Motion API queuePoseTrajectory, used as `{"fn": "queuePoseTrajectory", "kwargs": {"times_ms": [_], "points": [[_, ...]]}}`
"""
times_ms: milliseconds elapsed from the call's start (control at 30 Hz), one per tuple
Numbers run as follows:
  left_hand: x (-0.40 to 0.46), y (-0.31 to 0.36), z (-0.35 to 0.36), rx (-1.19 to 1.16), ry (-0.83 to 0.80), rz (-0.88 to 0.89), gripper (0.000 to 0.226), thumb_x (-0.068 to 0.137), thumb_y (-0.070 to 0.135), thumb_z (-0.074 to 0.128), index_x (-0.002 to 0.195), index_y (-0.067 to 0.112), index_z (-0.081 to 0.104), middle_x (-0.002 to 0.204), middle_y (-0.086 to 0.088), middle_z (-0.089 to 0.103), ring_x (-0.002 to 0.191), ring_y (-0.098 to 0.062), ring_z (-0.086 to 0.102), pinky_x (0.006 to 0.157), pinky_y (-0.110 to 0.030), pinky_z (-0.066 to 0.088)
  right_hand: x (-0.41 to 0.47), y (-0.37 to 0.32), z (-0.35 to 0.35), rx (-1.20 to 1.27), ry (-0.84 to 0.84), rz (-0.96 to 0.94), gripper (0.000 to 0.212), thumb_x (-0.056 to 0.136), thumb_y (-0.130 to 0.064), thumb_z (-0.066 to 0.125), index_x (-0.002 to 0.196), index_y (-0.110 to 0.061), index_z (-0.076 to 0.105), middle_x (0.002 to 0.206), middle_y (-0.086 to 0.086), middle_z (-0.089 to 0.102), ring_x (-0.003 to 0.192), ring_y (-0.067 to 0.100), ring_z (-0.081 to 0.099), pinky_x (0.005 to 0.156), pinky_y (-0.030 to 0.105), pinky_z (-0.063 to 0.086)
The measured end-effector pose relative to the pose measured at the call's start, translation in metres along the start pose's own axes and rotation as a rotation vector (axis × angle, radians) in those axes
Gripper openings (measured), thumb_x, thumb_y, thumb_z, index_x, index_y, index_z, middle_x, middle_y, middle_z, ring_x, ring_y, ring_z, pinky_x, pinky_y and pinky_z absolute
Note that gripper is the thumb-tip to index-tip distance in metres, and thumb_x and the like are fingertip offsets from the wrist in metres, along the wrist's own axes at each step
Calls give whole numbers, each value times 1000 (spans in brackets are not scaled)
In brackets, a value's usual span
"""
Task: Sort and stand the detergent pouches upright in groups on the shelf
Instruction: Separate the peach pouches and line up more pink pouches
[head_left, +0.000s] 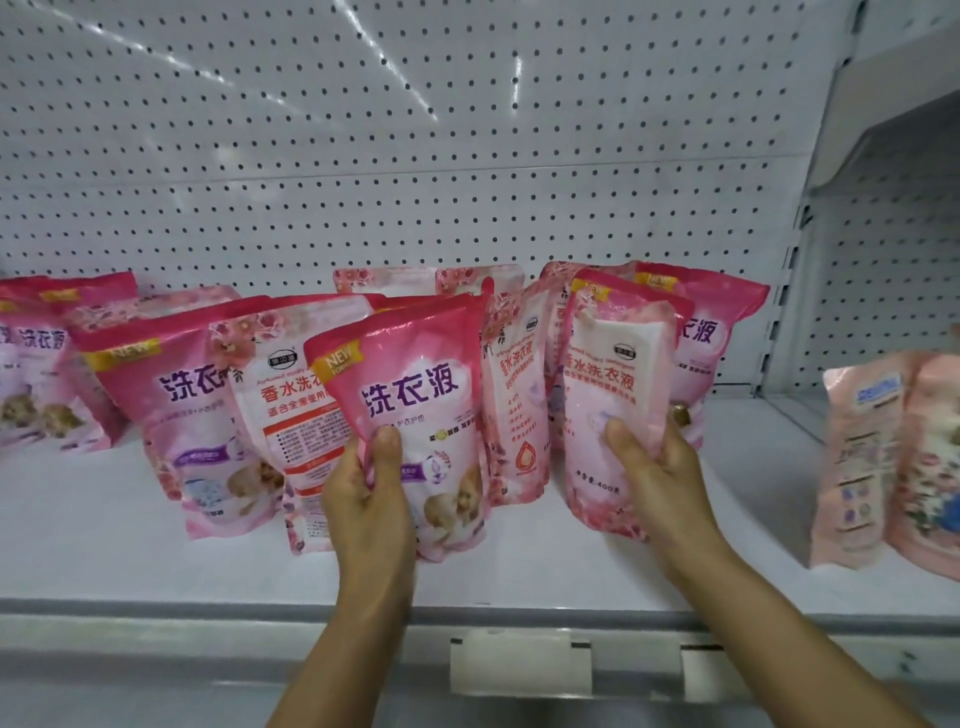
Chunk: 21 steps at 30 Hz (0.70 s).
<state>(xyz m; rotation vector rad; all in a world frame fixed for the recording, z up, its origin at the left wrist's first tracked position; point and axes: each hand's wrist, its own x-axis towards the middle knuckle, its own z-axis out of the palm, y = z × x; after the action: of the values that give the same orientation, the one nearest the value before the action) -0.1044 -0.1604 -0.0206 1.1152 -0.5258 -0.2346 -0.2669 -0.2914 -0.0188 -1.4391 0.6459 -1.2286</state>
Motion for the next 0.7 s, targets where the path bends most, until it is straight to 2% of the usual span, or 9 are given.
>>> {"fn": "queuePoseTrajectory", "kwargs": {"times_ms": [100,200,233,300,367,433,533,633,700], "points": [[-2,-1,2,-2,8,15,13,97,34,54,100,26,64,99,1,77,90,-19,75,82,-50,60,-3,0,8,-70,-146,4,33,96,-32,55,128,-35,51,119,-10,65,109,5,63,91,29,56],[-4,-3,5,-1,32,5,13,98,36,53,97,29,64,97,3,77,88,-19,75,81,-50,60,-3,-1,8,-84,-349,43,57,81,-65,55,133,-48,40,139,-7,48,127,6,50,102,33,46],[-4,-3,5,-1,39,-3,13,98,37,53,96,31,64,97,4,77,88,-19,75,81,-50,60,-2,-4,6,-45,-349,49,65,74,-73,51,133,-49,40,140,-9,47,126,5,50,100,30,46],[-3,-4,4,-5,43,-13,14,98,38,52,96,32,64,98,2,77,91,-21,74,83,-52,59,6,-7,1,32,-143,11,70,71,-83,42,132,-48,43,139,-7,49,124,8,52,100,32,45],[-3,-5,4,-4,38,-12,17,98,40,52,96,29,65,99,-3,76,92,-24,74,84,-53,59,22,-9,-8,-34,207,-67,56,83,-74,43,131,-46,42,143,-1,41,128,14,44,106,39,40],[-4,-4,4,3,38,-11,19,98,40,51,94,28,65,98,-4,76,92,-24,74,84,-53,59,45,-9,-20,-158,440,-73,62,91,-48,56,144,-30,29,151,2,27,137,19,30,112,43,32],[-4,-4,3,-1,35,-37,18,98,41,51,93,30,65,98,-2,76,92,-23,74,84,-53,59,85,3,-37,-243,451,108,72,87,-38,64,147,-23,29,152,6,33,141,27,30,114,50,30],[-3,-5,2,-4,29,-49,19,97,43,52,96,29,65,100,-3,76,93,-25,74,85,-54,58,101,11,-42,-238,431,174,38,89,-31,63,121,-12,56,118,9,63,114,31,59,100,47,48],[-2,-5,2,-1,31,-51,18,96,43,53,98,30,66,100,-2,77,93,-24,74,85,-54,58,95,10,-42,-311,448,125,21,91,-24,62,103,-7,59,99,7,64,102,32,64,94,46,51]]}}
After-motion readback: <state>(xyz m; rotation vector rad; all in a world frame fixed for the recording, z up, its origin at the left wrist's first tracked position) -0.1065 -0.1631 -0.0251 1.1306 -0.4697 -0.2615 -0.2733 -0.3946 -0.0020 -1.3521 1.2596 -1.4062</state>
